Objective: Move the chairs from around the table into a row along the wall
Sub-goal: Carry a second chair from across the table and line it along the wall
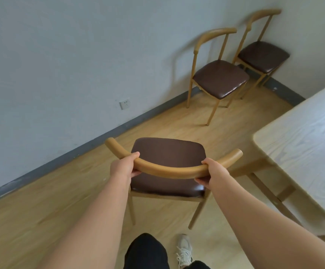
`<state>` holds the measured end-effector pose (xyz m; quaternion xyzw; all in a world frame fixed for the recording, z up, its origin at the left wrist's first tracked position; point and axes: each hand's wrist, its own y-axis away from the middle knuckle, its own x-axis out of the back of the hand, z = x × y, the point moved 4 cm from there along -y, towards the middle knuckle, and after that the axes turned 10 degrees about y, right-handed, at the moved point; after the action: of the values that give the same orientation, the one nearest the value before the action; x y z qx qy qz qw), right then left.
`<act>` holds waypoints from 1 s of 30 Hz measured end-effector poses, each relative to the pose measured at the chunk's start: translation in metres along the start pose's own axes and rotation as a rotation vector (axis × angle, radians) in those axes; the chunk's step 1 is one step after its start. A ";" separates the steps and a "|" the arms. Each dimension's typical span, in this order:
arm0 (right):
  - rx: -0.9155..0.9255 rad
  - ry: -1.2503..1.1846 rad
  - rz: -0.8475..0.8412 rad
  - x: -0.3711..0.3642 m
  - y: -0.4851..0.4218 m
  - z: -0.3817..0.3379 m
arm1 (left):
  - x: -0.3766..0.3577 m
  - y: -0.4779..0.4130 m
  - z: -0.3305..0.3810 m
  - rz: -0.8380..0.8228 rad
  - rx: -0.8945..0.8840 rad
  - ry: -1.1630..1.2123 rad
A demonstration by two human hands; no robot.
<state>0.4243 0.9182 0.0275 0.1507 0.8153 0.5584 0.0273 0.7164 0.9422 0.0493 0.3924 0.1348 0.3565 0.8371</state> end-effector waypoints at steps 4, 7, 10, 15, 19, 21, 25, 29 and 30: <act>0.012 0.000 0.011 -0.045 -0.020 -0.050 | -0.022 -0.040 0.047 -0.026 -0.002 -0.023; -0.026 -0.026 0.041 -0.080 -0.037 -0.085 | -0.047 -0.079 0.086 -0.077 0.017 -0.056; -0.044 -0.080 0.076 -0.110 -0.050 -0.116 | -0.073 -0.114 0.127 -0.122 0.052 -0.110; -0.082 -0.180 0.113 -0.150 -0.065 -0.161 | -0.121 -0.167 0.199 -0.172 0.064 -0.192; -0.090 -0.296 0.133 -0.162 -0.077 -0.189 | -0.170 -0.199 0.231 -0.239 0.033 -0.251; -0.089 -0.351 0.158 -0.164 -0.086 -0.204 | -0.200 -0.211 0.243 -0.262 0.025 -0.293; -0.080 -0.403 0.198 -0.162 -0.111 -0.250 | -0.265 -0.229 0.266 -0.315 0.024 -0.362; -0.110 -0.437 0.207 -0.161 -0.132 -0.295 | -0.321 -0.248 0.285 -0.313 0.031 -0.410; -0.111 -0.449 0.214 -0.162 -0.134 -0.302 | -0.330 -0.252 0.288 -0.317 0.039 -0.418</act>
<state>0.4856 0.5564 -0.0023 0.3545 0.7364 0.5546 0.1566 0.7517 0.4384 0.0310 0.4474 0.0256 0.1296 0.8845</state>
